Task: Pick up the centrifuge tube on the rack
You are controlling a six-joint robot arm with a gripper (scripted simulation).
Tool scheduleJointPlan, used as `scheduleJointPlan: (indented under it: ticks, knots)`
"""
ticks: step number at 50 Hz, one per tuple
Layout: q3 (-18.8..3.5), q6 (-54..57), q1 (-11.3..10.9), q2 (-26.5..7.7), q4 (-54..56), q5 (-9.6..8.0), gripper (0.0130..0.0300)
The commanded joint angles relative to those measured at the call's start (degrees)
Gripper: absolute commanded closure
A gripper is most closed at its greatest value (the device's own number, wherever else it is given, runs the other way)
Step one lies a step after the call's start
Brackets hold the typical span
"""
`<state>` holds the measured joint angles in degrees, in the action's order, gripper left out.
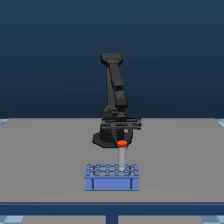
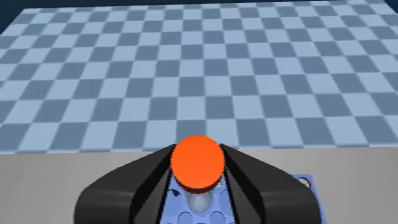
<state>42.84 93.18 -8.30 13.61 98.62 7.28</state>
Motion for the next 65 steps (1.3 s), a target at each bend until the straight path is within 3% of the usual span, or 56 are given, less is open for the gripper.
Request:
scheduleJointPlan:
  ticks: [1,33,65]
  knots:
    - [-0.39,6.77,0.0,0.33,5.39,0.13,0.03]
    - [-2.93,34.02,0.0,2.29,32.36,2.27,0.03]
    - [-4.62,44.39,0.0,3.32,42.56,4.24,0.03]
